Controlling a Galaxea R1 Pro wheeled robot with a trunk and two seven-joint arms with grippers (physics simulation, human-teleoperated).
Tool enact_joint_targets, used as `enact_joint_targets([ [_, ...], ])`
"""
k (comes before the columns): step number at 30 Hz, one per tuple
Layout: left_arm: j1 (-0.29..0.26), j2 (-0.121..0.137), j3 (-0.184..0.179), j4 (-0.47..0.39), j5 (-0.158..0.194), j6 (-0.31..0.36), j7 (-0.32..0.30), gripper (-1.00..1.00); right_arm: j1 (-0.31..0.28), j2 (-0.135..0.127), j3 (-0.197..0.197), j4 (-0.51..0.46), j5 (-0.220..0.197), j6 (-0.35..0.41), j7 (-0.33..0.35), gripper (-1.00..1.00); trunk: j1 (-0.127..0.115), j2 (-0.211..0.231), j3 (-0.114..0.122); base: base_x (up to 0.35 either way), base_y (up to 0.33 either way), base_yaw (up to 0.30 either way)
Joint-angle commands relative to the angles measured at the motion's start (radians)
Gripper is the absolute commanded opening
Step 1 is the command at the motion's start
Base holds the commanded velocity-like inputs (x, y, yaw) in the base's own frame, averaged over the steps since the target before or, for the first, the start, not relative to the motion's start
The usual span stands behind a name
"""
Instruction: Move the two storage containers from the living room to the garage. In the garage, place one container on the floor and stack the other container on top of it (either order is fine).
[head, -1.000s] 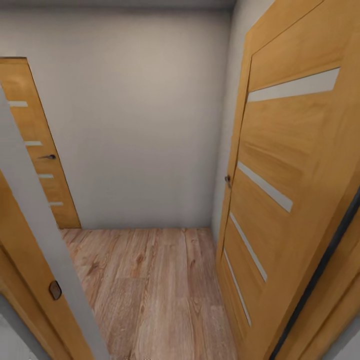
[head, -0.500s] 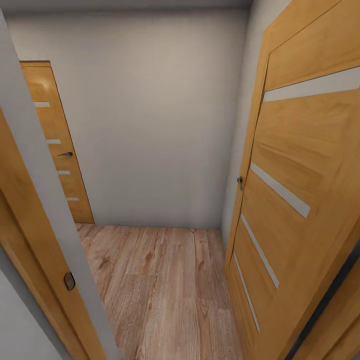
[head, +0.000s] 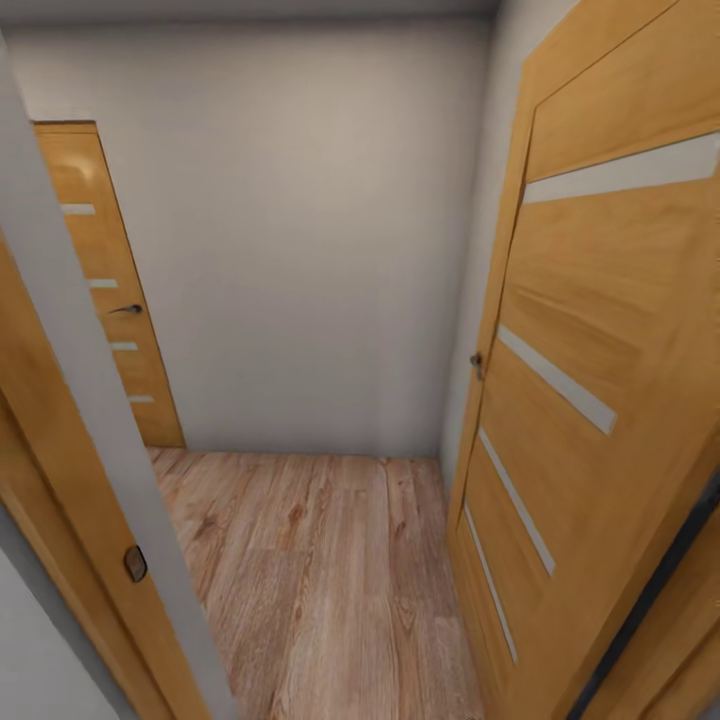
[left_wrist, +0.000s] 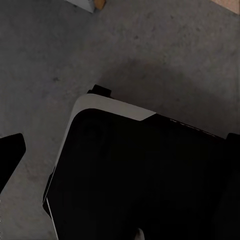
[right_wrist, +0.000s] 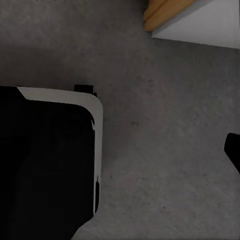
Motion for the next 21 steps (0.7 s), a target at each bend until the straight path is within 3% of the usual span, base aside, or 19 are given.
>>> enact_joint_targets([
  [1, -0.001, 0.000, 0.007, 0.000, 0.001, -0.003, 0.002, 1.00, -0.001, 0.000, 0.008, 0.003, -0.009, -0.006, 0.000, 1.00, 0.000, -0.001, -0.001, 0.000, 0.000, -0.192],
  [12, -0.001, 0.000, 0.007, 0.000, 0.001, -0.003, 0.002, 1.00, -0.001, 0.000, 0.008, 0.003, -0.010, -0.004, -0.001, 1.00, 0.000, -0.001, -0.001, 0.000, 0.000, -0.253],
  [21, 0.000, 0.002, 0.007, 0.000, 0.002, -0.002, 0.001, 1.00, -0.001, -0.001, 0.008, 0.003, -0.010, -0.003, -0.001, 1.00, 0.000, -0.001, -0.001, 0.176, 0.000, -0.044],
])
